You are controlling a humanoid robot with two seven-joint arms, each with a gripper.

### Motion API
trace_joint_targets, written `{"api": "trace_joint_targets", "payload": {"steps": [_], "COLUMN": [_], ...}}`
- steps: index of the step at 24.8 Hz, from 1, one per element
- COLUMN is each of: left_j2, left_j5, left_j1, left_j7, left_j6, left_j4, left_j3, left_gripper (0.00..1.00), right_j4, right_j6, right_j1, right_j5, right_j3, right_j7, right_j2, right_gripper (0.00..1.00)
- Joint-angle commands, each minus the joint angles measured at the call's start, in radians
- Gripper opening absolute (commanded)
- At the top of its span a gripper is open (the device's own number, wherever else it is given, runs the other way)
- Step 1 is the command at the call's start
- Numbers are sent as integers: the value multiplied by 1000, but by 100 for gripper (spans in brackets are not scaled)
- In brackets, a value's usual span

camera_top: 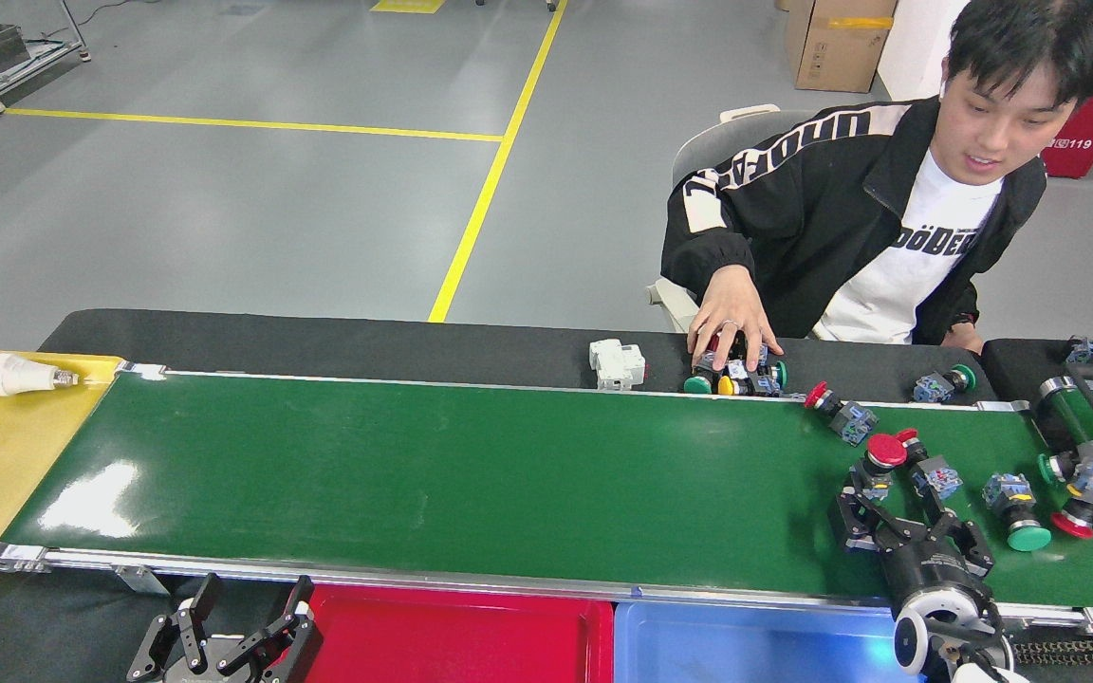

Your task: Pick switch part from conveyor to tray

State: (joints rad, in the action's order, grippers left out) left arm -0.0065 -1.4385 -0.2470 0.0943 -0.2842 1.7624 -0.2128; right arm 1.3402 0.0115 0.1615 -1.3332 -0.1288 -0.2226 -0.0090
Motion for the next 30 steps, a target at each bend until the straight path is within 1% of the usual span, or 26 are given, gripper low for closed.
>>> {"api": "trace_joint_targets", "payload": {"steps": [1, 2, 6, 8, 10, 11, 12, 13, 14, 15, 17, 18, 19, 21, 22, 23, 24, 25, 26, 27, 30], "left_j2": [-3, -3, -4, -16, -21, -23, -23, -23, -23, -23, -23, -23, -24, -24, -24, -24, -24, -24, -24, -24, -23], "left_j5": [3, 3, 3, 3, 3, 3, 3, 3, 3, 3, 3, 3, 3, 3, 3, 3, 3, 3, 3, 3, 3], "left_j1": [9, 9, 12, 15, 15, 15, 15, 15, 17, 17, 17, 18, 20, 20, 20, 20, 20, 18, 18, 18, 17], "left_j7": [-4, -4, -2, -2, -2, -2, -2, -2, -2, -2, -4, -4, -7, -7, -7, -7, -7, -7, -7, -7, -7], "left_j6": [-4, -4, -3, -3, -3, -1, -1, 0, 0, 0, -1, 0, -1, -1, -1, -1, -1, -1, -1, -1, -1], "left_j4": [14, 14, 14, 14, 14, 14, 14, 14, 14, 14, 14, 14, 14, 14, 14, 14, 14, 14, 14, 14, 14], "left_j3": [-2, -2, -3, -5, -5, -5, -5, -5, -5, -5, -5, -5, -5, -3, -3, -3, -3, -3, -3, -2, -3], "left_gripper": [100, 100, 100, 100, 100, 100, 100, 100, 100, 100, 100, 100, 100, 100, 100, 100, 100, 100, 100, 100, 100], "right_j4": [8, 8, 13, 27, 40, 69, 119, 174, 229, 295, 388, 410, 425, 425, 425, 424, 422, 416, 408, 407, 408], "right_j6": [-5, -5, -10, -15, -21, -25, -34, -64, -110, -189, -340, -386, -436, -482, -485, -481, -478, -467, -450, -427, -366], "right_j1": [18, 18, 18, 15, 13, 6, -8, -34, -74, -128, -212, -244, -275, -290, -296, -303, -307, -315, -326, -341, -353], "right_j5": [2, 3, 12, 14, 14, 14, 17, 34, 60, 89, 97, 97, 97, 95, 95, 95, 95, 95, 95, 95, 95], "right_j3": [40, 52, 103, 107, 107, 107, 107, 107, 109, 109, 117, 136, 182, 271, 331, 371, 391, 420, 448, 474, 491], "right_j7": [6, 6, 9, 14, 16, 16, 16, 16, 16, 16, 17, 17, 17, 17, 17, 14, 11, 9, 6, -3, -64], "right_j2": [-2, 0, 12, 12, 12, 11, 6, 6, 4, 1, 14, 24, 44, 53, 50, 53, 60, 64, 73, 80, 80], "right_gripper": [55, 49, 17, 9, 7, 7, 7, 7, 7, 8, 9, 10, 12, 13, 17, 26, 38, 64, 94, 98, 98]}}
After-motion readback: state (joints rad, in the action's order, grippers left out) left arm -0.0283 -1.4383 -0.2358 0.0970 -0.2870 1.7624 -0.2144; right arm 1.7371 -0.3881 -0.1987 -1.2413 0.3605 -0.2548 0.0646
